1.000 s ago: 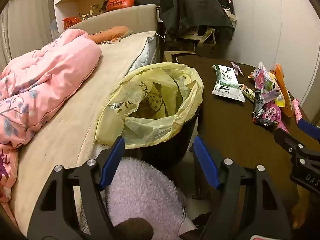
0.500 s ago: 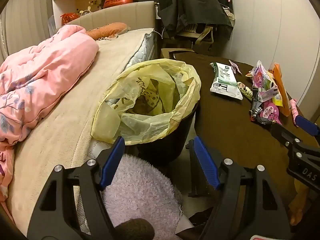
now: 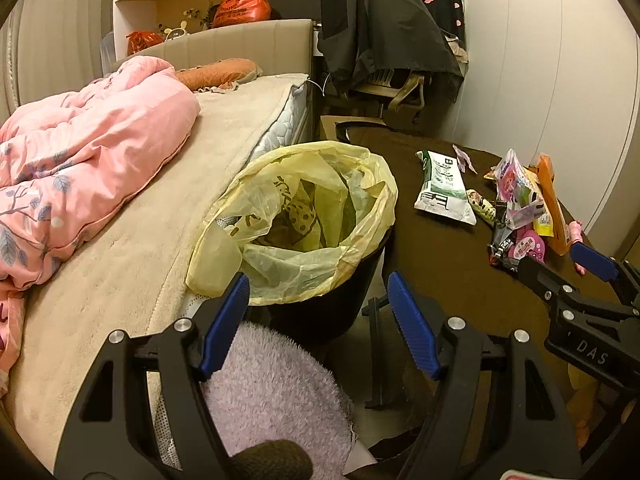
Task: Collect trash
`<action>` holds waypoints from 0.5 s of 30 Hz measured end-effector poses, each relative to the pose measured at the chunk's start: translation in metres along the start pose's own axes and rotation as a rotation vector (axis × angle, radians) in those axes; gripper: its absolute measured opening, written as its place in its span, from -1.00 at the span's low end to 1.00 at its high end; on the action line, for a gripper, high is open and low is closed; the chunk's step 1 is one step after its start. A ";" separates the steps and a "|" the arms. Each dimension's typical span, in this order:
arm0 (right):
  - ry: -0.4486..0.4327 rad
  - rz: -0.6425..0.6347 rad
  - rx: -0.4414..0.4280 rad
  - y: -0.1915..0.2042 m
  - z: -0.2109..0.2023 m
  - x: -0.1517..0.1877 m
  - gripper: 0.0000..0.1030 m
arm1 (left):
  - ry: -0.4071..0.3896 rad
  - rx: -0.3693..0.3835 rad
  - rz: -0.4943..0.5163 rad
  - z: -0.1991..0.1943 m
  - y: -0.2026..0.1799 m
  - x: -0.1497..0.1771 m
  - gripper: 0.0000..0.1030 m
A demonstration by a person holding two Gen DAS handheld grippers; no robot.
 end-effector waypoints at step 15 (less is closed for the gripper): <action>0.006 0.011 0.001 -0.004 -0.003 0.003 0.66 | 0.011 0.011 0.013 0.003 -0.004 0.000 0.33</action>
Point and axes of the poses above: each gripper's, at about its wrist camera, not at the fingertips, and z roughly the way its jaws point, y to its left, x to its underside, the point moved 3 cm from there along z, roughly the way its jaws point, and after that the axes turned 13 degrees about z, right-handed, at the moved point
